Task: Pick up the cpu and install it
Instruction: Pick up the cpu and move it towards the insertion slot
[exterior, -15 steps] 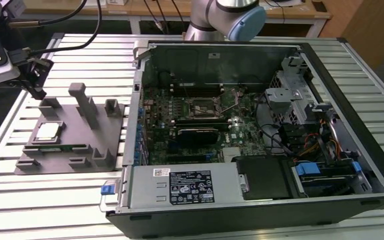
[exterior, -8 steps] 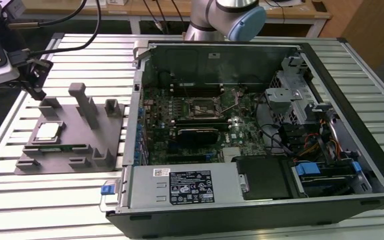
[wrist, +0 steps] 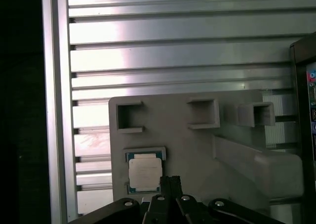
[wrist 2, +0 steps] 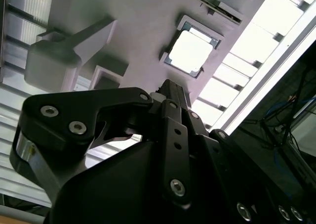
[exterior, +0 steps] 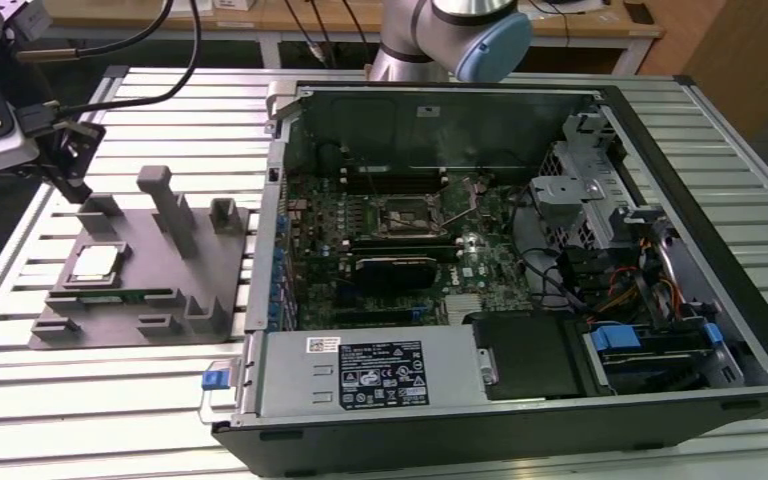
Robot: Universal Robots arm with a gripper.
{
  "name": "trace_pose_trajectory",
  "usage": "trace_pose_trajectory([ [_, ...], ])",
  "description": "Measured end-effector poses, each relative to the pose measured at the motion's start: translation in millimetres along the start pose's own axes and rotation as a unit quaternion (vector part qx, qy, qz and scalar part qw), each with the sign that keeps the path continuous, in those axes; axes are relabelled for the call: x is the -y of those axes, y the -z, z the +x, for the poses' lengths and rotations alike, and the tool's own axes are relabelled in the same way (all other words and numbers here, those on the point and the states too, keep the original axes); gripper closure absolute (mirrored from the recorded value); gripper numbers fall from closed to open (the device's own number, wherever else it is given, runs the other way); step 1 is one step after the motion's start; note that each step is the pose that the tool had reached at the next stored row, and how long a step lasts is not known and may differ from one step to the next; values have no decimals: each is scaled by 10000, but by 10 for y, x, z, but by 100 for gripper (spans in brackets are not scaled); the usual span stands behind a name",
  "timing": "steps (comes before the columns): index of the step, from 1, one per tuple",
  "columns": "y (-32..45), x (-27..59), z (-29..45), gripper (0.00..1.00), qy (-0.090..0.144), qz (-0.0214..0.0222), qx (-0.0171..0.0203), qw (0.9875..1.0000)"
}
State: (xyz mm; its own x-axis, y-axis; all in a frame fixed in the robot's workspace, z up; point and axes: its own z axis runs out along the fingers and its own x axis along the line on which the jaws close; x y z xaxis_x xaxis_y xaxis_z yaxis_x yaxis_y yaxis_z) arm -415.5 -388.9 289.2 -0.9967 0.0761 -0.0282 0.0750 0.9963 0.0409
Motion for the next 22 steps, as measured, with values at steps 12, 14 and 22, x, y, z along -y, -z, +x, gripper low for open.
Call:
trace_pose_trajectory([
  [12,-41,4,26,89,1,16,1,10000],
  [14,-47,4,29,89,1,16,2,10000],
  [22,-87,7,44,89,0,20,2,10000],
])
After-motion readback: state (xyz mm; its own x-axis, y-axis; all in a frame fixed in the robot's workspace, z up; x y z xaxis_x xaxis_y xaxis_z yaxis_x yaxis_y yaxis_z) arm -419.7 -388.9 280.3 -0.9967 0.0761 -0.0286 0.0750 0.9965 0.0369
